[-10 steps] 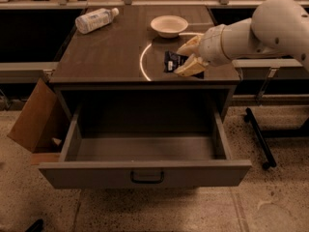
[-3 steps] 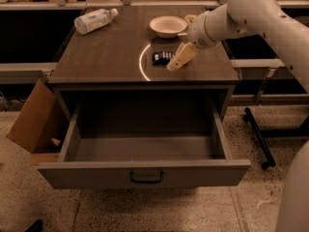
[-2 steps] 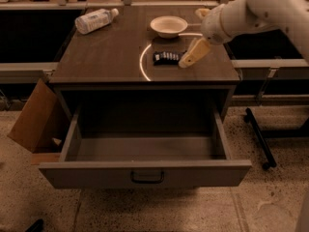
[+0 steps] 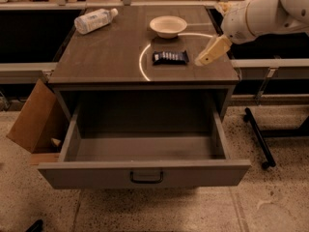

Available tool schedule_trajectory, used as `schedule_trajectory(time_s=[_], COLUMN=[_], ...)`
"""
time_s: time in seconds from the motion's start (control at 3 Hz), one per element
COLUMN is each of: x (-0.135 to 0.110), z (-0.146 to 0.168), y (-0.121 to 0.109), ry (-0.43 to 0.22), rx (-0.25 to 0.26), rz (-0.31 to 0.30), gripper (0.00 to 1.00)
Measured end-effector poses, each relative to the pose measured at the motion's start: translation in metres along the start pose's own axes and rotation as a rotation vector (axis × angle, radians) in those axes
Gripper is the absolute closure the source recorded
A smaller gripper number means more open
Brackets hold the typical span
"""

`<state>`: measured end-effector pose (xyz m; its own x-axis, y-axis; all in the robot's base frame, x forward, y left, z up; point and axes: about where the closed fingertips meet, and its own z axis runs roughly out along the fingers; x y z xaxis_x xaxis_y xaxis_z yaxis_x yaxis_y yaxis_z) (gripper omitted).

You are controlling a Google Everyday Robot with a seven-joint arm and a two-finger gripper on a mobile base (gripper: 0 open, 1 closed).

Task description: Pick rxbar blueberry from top drawer and place on counter

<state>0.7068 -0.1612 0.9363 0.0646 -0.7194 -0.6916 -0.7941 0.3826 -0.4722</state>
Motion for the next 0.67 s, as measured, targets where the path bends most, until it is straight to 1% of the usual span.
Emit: schedule_trajectory(time_s=[0.33, 0.67], x=[0.002, -0.011], z=[-0.022, -0.043], y=[-0.002, -0.008], ry=[-0.02, -0.042], rx=[0.032, 0.065], rz=[0.002, -0.043], gripper=[0.0, 0.0])
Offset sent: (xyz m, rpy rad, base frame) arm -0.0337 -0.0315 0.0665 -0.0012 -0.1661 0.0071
